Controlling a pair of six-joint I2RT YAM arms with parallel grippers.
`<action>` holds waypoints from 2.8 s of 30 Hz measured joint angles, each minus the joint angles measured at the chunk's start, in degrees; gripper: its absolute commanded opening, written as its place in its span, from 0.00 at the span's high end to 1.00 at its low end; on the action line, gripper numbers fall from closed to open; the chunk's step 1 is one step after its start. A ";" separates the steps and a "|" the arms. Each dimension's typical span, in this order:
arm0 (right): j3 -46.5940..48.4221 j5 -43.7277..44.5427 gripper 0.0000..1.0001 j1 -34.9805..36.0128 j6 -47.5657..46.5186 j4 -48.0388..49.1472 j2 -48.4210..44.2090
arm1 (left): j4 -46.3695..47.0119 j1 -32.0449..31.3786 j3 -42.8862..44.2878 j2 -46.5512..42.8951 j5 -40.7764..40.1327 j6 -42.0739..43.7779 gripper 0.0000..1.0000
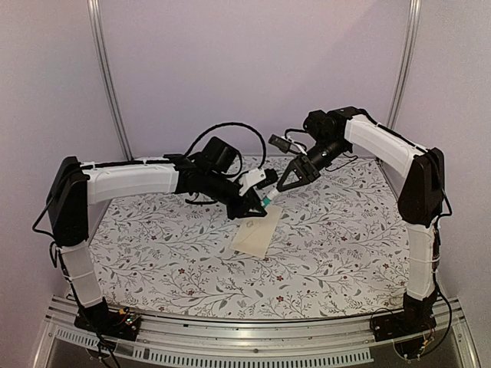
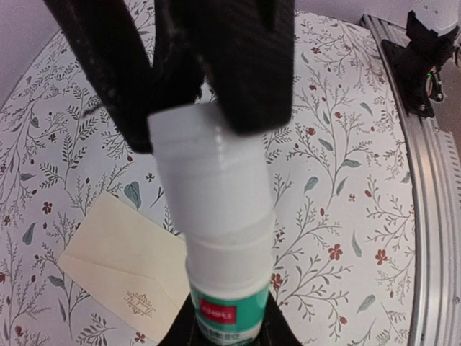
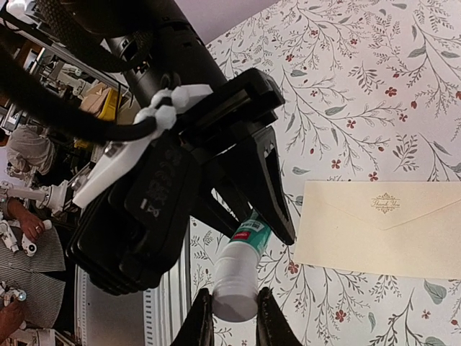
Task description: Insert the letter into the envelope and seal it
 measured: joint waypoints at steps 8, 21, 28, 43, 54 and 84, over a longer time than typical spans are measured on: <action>-0.09 0.00 0.92 0.22 0.20 0.13 0.00 | 0.52 -0.02 0.61 0.90 0.52 -0.31 1.00; 0.11 11.80 0.91 3.69 1.55 3.19 -0.22 | -1.27 0.00 1.44 2.93 -0.28 -3.69 1.00; 0.02 14.27 0.91 3.98 3.54 4.96 -0.98 | 2.19 0.02 0.87 2.93 -0.50 -6.29 1.00; -0.42 9.20 0.33 1.14 4.24 12.24 -4.22 | 18.49 1.42 -5.51 0.83 1.84 -12.37 1.00; -4.26 -1.53 0.45 -1.73 3.56 25.51 -16.72 | 26.91 4.52 -7.34 -3.80 7.74 -18.86 1.00; -5.68 -12.09 0.89 0.61 19.61 41.29 -8.55 | 33.68 6.32 -4.20 -3.80 17.99 -26.49 1.00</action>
